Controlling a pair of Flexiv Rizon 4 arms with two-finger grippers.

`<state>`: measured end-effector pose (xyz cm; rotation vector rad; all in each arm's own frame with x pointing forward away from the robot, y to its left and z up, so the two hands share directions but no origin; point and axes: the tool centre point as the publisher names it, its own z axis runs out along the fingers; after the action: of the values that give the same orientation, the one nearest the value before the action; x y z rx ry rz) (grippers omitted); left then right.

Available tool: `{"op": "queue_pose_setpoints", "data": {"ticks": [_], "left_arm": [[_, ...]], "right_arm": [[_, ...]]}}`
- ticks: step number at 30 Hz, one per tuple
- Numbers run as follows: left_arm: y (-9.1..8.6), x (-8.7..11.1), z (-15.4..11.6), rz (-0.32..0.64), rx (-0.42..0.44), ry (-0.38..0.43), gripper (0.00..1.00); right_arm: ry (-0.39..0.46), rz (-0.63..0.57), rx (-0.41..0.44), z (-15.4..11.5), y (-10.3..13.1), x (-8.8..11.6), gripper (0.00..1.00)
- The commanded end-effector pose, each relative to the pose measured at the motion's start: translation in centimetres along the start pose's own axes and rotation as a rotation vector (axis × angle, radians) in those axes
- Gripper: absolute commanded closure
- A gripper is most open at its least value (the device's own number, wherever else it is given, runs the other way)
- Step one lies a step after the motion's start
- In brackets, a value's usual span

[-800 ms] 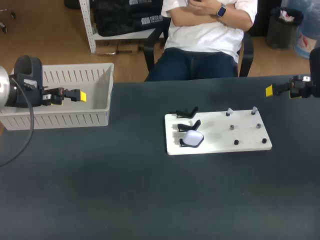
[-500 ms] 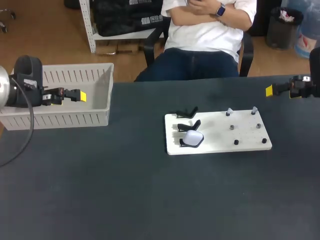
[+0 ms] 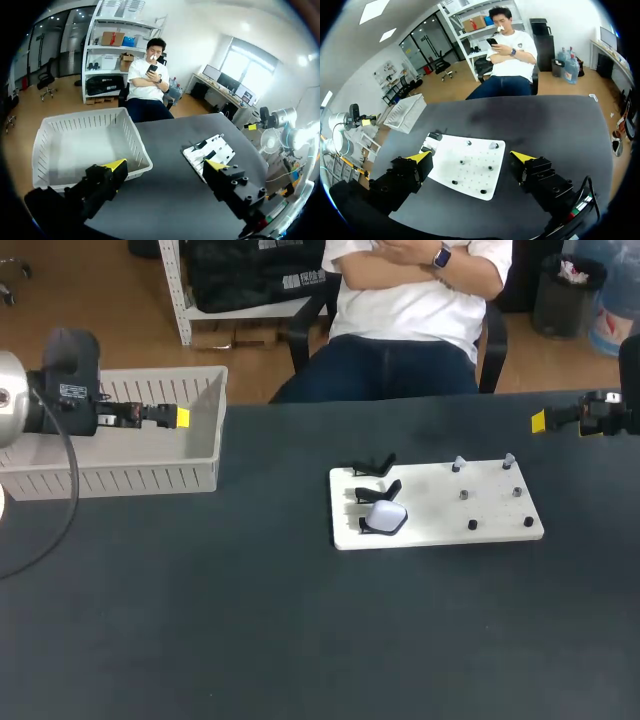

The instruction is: Pick up each earbud case from the left stands, insert the matching earbuds, close the lid, and place the case in the box.

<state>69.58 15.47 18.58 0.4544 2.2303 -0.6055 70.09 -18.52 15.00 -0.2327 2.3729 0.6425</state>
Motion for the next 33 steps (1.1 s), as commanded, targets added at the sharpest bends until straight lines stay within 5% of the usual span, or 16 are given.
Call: {"op": "queue_pose_setpoints", "data": {"ticks": [1, 7, 9, 10, 29, 33], "left_arm": [[-1.0, 0.8, -0.6, 0.547, 0.379, -0.500, 0.00], [-2.8, 0.6, -0.3, 0.717, 0.434, -0.544, 0.00], [-3.4, 0.5, 0.2, 0.730, 0.409, -0.468, 0.00], [-3.8, 0.4, 0.4, 0.722, 0.372, -0.410, 0.00], [-3.8, 0.4, 0.4, 0.722, 0.372, -0.410, 0.00], [-5.4, 1.5, 1.2, 0.704, 0.333, -0.386, 0.00]], "right_arm": [[0.000, -0.001, 0.000, 0.0, 0.0, 0.0, 0.00], [0.000, -0.001, 0.000, 0.0, 0.0, 0.0, 0.00], [0.000, -0.001, 0.000, 0.0, 0.0, 0.0, 0.00], [0.000, -0.001, 0.000, 0.0, 0.0, 0.0, 0.00], [0.000, -0.001, 0.000, 0.0, 0.0, 0.0, 0.00], [0.000, -0.001, 0.000, 0.0, 0.0, 0.0, 0.00]]}}
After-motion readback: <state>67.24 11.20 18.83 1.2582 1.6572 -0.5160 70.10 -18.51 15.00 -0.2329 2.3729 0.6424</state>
